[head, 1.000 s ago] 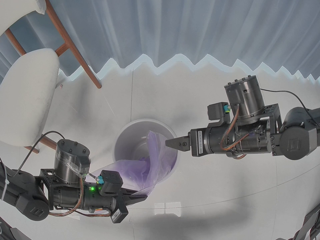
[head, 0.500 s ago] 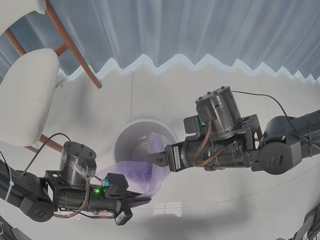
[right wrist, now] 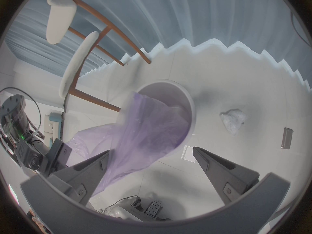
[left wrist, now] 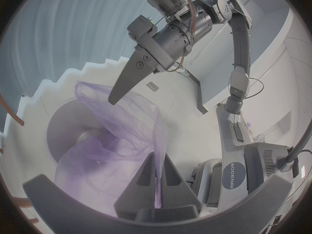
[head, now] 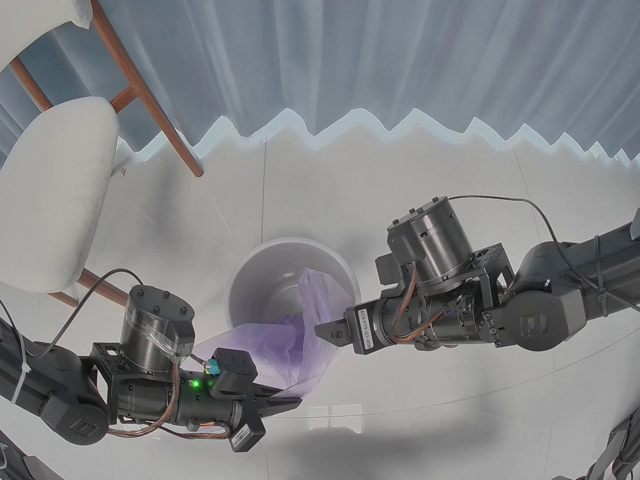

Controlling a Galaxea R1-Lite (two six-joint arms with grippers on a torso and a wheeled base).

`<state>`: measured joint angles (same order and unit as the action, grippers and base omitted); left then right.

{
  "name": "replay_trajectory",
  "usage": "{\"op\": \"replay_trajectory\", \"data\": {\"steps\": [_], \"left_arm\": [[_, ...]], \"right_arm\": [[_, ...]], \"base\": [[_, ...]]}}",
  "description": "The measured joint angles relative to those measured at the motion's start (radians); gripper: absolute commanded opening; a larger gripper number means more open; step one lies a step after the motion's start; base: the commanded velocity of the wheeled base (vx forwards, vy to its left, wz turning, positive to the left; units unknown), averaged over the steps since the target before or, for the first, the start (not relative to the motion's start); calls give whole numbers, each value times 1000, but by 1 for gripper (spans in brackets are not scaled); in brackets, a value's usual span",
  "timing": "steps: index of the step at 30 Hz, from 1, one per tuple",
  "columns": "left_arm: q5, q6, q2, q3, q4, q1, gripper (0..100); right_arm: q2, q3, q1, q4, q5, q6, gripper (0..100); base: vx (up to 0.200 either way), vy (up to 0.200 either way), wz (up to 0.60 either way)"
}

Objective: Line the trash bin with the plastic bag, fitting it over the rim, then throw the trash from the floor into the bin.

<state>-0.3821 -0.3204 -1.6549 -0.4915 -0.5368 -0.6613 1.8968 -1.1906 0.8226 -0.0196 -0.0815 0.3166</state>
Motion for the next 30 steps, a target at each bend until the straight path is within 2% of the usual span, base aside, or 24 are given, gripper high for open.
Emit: {"op": "replay_trajectory", "data": {"steps": [15, 30], "left_arm": [[4, 6, 2, -2, -1, 0, 0], [6, 8, 17, -1, -4, 0, 0]], "right_arm": [[18, 11, -87, 5, -36, 1, 100], [92, -29, -102, 10, -49, 2, 100]], "base": [[0, 0, 0], [0, 0, 0]]}}
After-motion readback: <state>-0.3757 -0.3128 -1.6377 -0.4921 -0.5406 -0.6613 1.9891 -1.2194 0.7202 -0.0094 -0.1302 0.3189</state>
